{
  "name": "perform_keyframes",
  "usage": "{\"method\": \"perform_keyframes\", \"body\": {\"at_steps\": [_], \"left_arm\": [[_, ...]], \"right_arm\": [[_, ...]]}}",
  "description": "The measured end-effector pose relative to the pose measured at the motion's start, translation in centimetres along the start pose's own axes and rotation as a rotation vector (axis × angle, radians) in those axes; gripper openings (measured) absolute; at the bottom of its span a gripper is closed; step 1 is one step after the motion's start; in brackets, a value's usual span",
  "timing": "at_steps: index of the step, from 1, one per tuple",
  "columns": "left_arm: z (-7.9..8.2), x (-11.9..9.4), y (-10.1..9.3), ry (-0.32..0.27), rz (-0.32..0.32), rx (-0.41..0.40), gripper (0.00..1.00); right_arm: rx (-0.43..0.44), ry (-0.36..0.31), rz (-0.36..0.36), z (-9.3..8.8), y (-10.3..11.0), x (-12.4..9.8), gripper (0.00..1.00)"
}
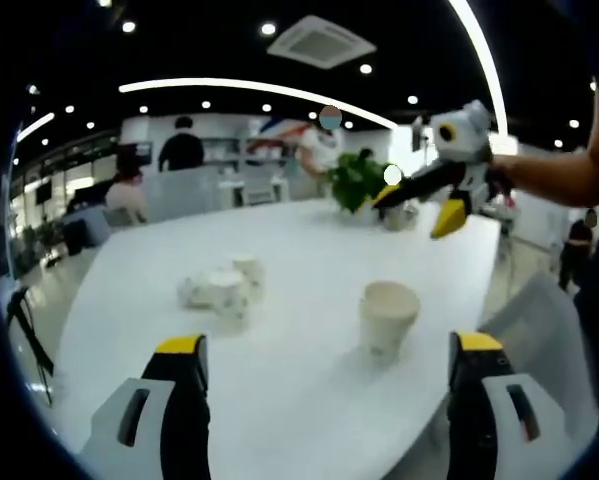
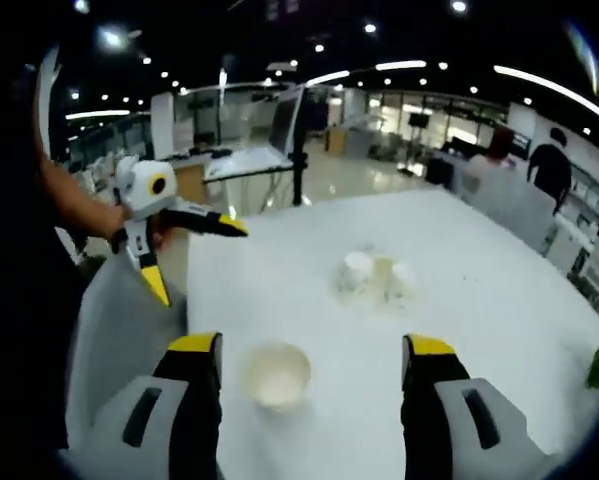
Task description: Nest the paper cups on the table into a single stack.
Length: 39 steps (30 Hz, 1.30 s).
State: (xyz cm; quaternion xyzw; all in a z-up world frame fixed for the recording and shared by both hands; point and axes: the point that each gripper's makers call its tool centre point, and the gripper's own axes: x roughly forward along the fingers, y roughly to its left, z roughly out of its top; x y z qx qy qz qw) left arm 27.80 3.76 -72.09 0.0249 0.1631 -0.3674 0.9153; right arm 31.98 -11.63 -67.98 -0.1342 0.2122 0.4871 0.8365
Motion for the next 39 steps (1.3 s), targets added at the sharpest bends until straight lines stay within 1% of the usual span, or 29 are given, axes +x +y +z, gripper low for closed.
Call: {"method": "perform_keyframes", "body": {"at_steps": [2,3,4,6,9,11,12,13,16,17,21,24,26,29,31,34,36,39], "left_arm": [[0.1,0.0,-0.1,-0.007,-0.003,0.012,0.99],[0.2,0.0,-0.1,-0.012,0.001,0.024,0.99],[0.2,0.0,-0.1,-0.012,-0.002,0.019,0.99],[0.0,0.0,0.1,-0.002,-0.002,0.007,0.99],[0.2,-0.2,0.5,-0.013,0.008,-0.011,0.99],[0.1,-0.2,0.8,-0.012,0.011,-0.026,0.99],[0.1,-0.2,0.9,-0.012,0.015,-0.034,0.99],[0.1,-0.2,0.9,-0.013,0.017,-0.035,0.99],[0.4,-0.3,0.8,-0.028,0.025,-0.006,0.99],[0.4,-0.3,0.8,-0.029,0.022,-0.004,0.99],[0.3,-0.3,1.0,-0.03,0.021,-0.018,0.99],[0.4,-0.4,1.1,-0.037,0.026,-0.025,0.99],[0.5,-0.4,1.1,-0.042,0.029,-0.02,0.99],[0.6,-0.4,1.1,-0.044,0.025,-0.013,0.99],[0.4,-0.5,1.0,-0.034,0.027,0.027,0.99],[0.6,-0.5,1.1,-0.041,0.026,0.001,0.99],[0.6,-0.5,1.0,-0.045,0.025,0.021,0.99],[0.5,-0.4,0.9,-0.041,0.019,0.015,0.99]], "right_arm": [[0.038,-0.068,-0.021,-0.1,0.2,-0.4,0.77],[0.034,-0.083,-0.028,-0.3,0.3,-0.5,0.79],[0.033,-0.086,-0.043,-0.9,0.3,-0.7,0.81],[0.051,-0.101,-0.054,-1.6,0.4,-0.9,0.84],[0.069,-0.128,-0.089,-2.3,0.0,-1.5,0.85],[0.072,-0.153,-0.127,-2.7,-0.5,-1.9,0.87],[0.062,-0.155,-0.149,-2.9,-0.8,-2.1,0.89],[0.05,-0.156,-0.193,-3.4,-1.5,-2.4,0.9],[0.068,-0.157,-0.244,-4.3,-2.1,-2.9,0.91],[0.072,-0.161,-0.275,-4.8,-2.5,-3.1,0.91],[0.093,-0.186,-0.319,-5.6,-2.7,-3.7,0.93],[0.073,-0.184,-0.349,-6.3,-2.6,-3.8,0.93],[0.093,-0.198,-0.348,-6.6,-2.4,-3.9,0.93],[0.121,-0.208,-0.358,-6.9,-2.4,-3.9,0.97],[0.136,-0.211,-0.36,-7.0,-2.5,-4.1,0.98],[0.138,-0.214,-0.352,-6.9,-2.5,-4.3,0.97],[0.134,-0.211,-0.349,-6.9,-2.5,-4.3,0.97],[0.143,-0.22,-0.349,-7.0,-2.3,-4.2,0.97]]}}
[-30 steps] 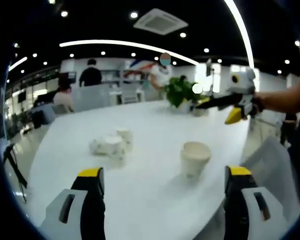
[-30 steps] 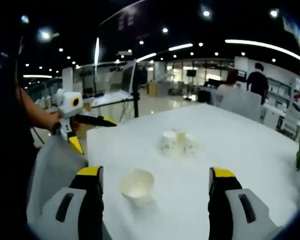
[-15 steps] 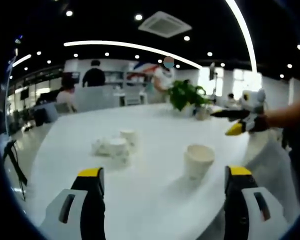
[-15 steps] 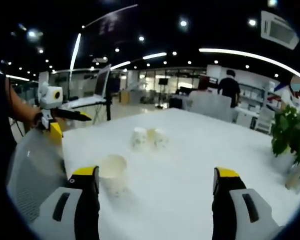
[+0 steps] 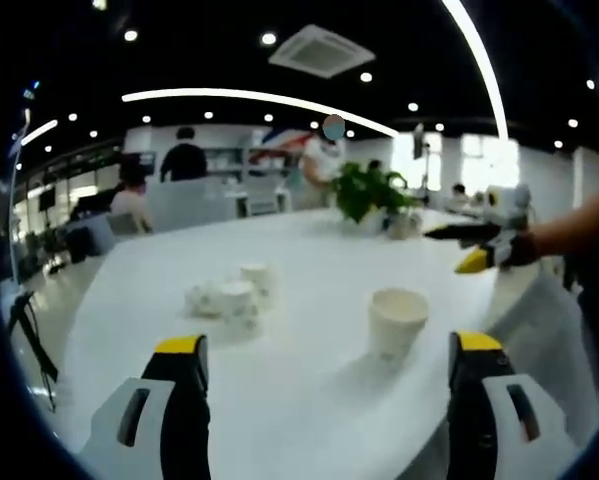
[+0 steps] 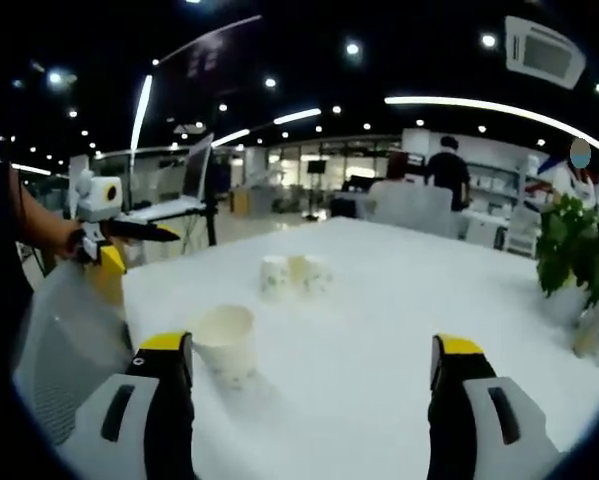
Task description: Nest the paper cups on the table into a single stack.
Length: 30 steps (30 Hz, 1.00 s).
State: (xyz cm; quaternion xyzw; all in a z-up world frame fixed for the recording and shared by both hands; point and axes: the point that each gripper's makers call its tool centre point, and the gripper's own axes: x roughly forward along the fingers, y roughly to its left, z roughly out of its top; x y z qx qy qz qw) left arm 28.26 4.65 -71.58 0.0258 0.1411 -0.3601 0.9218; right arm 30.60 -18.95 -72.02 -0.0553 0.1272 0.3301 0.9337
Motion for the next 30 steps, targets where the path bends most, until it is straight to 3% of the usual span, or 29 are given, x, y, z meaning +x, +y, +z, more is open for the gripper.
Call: {"method": "perform_keyframes", "body": {"at_steps": [7,17,21,30], "left_arm": [[-0.2,0.0,0.1,-0.003,-0.003,-0.024,0.99],[-0.1,0.0,0.3,-0.004,-0.001,-0.025,0.99],[-0.2,0.1,0.1,0.002,-0.022,-0.062,0.99],[-1.3,0.8,1.6,0.041,-0.005,0.008,0.99]], "right_arm": [[0.013,-0.016,-0.017,-0.7,1.0,0.4,0.97],[0.022,-0.02,-0.007,-0.7,0.7,0.4,0.98],[0.027,-0.026,0.001,-0.5,0.4,0.3,0.98],[0.021,-0.019,0.017,-0.6,0.4,0.3,0.98]]}}
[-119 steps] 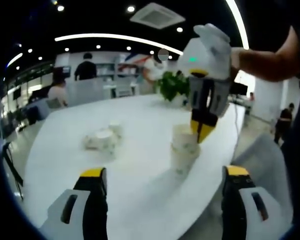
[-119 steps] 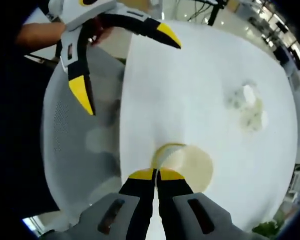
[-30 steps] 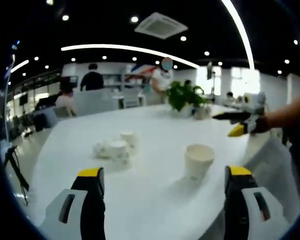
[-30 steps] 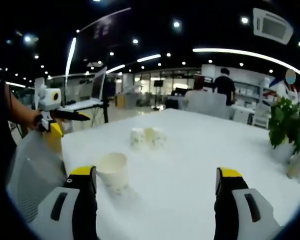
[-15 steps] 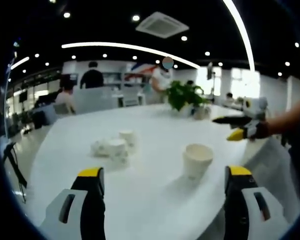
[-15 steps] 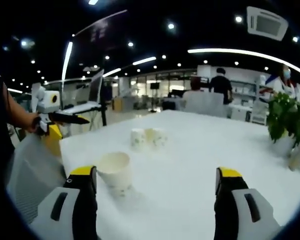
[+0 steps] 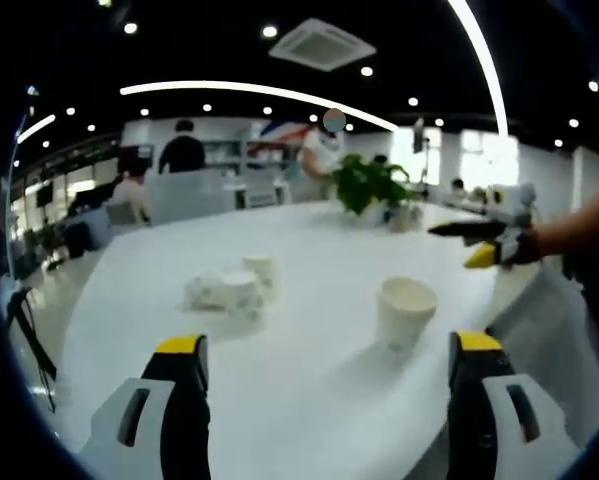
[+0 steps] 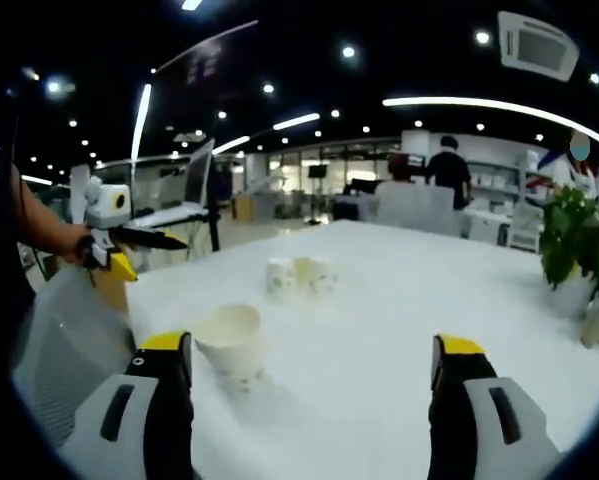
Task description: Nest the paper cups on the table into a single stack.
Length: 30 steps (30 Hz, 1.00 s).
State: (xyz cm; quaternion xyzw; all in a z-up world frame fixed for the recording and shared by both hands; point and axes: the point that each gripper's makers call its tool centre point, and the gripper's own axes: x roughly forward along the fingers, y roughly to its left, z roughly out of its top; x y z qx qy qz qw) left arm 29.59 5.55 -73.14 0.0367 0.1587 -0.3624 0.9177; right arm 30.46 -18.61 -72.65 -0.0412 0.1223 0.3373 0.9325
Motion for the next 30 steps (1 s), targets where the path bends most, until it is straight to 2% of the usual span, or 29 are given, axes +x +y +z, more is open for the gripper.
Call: {"method": "perform_keyframes", "body": {"at_steps": [7,11,16,23,25,30], "left_arm": [[-0.7,0.9,1.7,0.017,0.011,-0.015,0.99],[-0.7,1.6,2.1,0.019,0.007,-0.011,0.99],[-0.4,2.7,3.0,0.019,0.011,0.02,0.99],[0.4,4.6,5.0,0.017,0.005,0.012,0.99],[0.7,5.1,5.4,0.003,-0.002,0.027,0.95],[1.1,6.3,6.1,-0.014,-0.002,0.003,0.98]], "right_arm": [[-0.002,0.01,0.005,-0.2,0.1,-0.2,0.98],[-0.002,0.011,0.001,-0.1,0.0,-0.3,0.98],[-0.006,0.016,0.001,-0.1,-0.2,-0.2,0.97],[-0.002,0.016,-0.001,0.1,-0.3,-0.1,0.97],[-0.003,0.019,0.0,0.1,-0.4,0.0,0.97],[-0.008,0.012,-0.01,0.2,-0.7,0.1,1.0]]}}
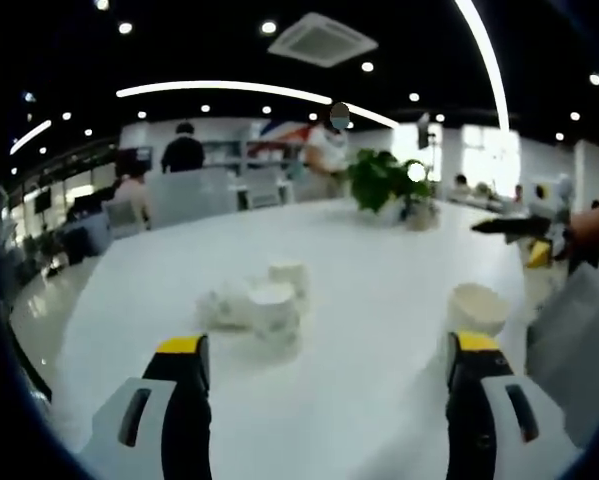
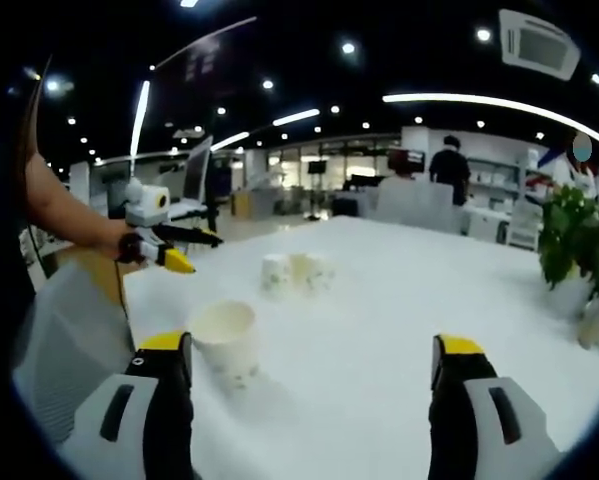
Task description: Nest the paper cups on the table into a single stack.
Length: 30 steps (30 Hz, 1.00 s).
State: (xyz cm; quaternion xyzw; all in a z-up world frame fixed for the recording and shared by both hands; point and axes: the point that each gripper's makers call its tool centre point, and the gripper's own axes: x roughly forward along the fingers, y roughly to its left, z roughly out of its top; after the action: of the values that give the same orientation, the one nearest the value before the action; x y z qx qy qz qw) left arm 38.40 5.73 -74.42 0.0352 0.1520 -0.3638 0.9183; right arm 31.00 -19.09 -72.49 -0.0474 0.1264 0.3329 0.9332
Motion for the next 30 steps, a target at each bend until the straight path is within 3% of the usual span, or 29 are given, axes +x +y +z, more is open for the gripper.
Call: {"method": "perform_keyframes", "body": {"at_steps": [7,16,30], "left_arm": [[-0.6,2.1,1.3,0.018,-0.004,0.007,0.99],[-0.7,4.6,3.3,0.039,0.017,0.013,0.99],[0.8,7.1,5.3,0.011,0.024,0.016,0.92]], "right_arm": [[0.008,0.004,0.007,-0.1,-0.2,0.2,1.0],[0.005,0.041,0.067,-1.2,-0.3,0.2,1.0],[0.009,0.061,0.075,-2.1,-1.1,0.2,1.0]]}}
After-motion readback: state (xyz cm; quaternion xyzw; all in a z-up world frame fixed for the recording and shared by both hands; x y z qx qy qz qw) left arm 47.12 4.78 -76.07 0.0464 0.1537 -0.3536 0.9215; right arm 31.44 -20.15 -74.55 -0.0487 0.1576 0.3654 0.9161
